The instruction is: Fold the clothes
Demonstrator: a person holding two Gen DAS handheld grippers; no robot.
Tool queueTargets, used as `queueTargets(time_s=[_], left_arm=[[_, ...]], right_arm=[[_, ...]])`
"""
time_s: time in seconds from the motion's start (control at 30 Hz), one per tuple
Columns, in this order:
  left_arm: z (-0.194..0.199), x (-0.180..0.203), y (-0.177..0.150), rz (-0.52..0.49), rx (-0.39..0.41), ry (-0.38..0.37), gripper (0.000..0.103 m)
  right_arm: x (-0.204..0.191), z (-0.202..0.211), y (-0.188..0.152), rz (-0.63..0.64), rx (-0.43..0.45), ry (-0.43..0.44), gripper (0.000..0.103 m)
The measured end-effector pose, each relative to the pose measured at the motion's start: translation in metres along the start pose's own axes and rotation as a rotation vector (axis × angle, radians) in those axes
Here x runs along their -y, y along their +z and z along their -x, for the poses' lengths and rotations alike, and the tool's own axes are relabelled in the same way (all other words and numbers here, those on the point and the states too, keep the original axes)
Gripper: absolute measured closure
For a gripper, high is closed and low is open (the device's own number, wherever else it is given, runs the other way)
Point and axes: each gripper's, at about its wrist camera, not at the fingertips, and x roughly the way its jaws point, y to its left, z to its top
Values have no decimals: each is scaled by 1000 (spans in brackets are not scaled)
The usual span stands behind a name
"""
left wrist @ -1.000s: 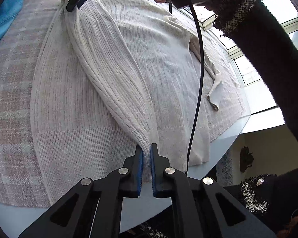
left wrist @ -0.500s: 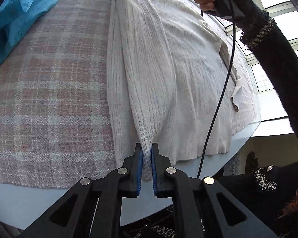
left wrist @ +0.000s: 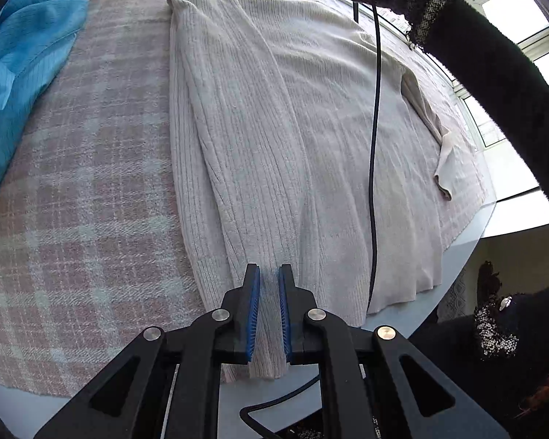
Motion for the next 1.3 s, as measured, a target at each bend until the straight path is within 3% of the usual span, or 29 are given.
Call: queueTargets(time_s=[0.07, 0.23, 0.33, 0.37, 0.5, 0.77, 0.93, 1.0, 1.03, 1.07, 1.1, 1.3], left_arm=[[-3, -2, 1, 12, -4, -18, 95], [15, -11, -5, 64, 14, 20, 95], [30, -19, -17, 102, 31, 62, 82], [33, -23, -21, 118, 30, 65, 77], [32, -20, -24, 124, 35, 82, 75], [29, -9, -31, 115, 51, 118, 75], [40, -1, -38, 54, 73, 112, 75], [42, -3, -32, 55, 81, 72, 76], [41, -3, -29, 50, 81, 51, 77], [38, -2, -25, 38, 78, 39, 77], [34, -1, -21, 27, 75, 27, 77], [14, 2, 4, -63, 29, 52, 78]], right_arm=[[-7, -13, 3, 23, -10, 22, 68], [-32, -24, 9, 126, -8, -100, 68], [-45, 4, 5, 134, 29, -119, 67], [-53, 10, 1, 138, 12, -99, 67], [-88, 19, -22, 137, -80, -32, 62], [-143, -1, -81, 279, -192, -90, 59], [-140, 26, -144, 330, -211, 38, 59], [-128, 39, -185, 312, -219, 112, 59], [-122, 44, -207, 294, -227, 140, 64], [-118, 48, -230, 279, -239, 155, 75], [-116, 49, -250, 263, -246, 163, 78], [-117, 47, -331, 175, -231, 192, 78]])
